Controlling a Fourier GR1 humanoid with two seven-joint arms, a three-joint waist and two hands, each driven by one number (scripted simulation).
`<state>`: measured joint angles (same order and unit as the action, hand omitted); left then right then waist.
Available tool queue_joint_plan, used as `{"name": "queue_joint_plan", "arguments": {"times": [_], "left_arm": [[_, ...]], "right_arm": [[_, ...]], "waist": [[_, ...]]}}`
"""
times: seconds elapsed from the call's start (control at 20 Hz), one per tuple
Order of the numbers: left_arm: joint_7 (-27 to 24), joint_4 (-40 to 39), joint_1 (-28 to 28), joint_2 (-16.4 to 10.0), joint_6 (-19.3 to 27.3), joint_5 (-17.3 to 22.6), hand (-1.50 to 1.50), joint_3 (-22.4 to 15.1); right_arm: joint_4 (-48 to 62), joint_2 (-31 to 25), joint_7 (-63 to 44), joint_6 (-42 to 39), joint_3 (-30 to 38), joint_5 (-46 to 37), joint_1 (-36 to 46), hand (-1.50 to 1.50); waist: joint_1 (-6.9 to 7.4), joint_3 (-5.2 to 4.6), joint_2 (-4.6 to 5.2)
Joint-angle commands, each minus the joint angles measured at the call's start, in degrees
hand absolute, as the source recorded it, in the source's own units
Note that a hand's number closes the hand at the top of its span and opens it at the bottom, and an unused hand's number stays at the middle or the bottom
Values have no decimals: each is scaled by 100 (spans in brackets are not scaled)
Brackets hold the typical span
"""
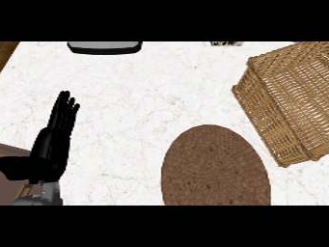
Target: Pick the cupcake from the placemat and place it in the basket
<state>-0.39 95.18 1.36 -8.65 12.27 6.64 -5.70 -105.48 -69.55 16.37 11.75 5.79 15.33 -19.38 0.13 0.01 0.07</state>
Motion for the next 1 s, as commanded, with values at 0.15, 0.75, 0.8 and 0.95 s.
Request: {"name": "queue_joint_plan", "arguments": {"times": [0.15,0.75,0.8,0.95], "left_arm": [[-37,171,-163,19,-133,-49,0,32],[-8,-18,22,221,-171,-176,0,82],[156,201,9,21,-346,-67,0,279],[105,132,-101,86,-372,-124,0,202]], "right_arm": [[1595,473,390,-737,-126,-644,1186,150],[4209,1579,1226,-1269,-739,-2319,3223,150],[3804,1553,1082,-1508,-510,-2254,2987,150],[4588,1914,1691,-1337,-478,-2496,3121,150]], "waist": [[62,0,8],[88,2,16],[26,-1,-2],[35,1,1]]}}
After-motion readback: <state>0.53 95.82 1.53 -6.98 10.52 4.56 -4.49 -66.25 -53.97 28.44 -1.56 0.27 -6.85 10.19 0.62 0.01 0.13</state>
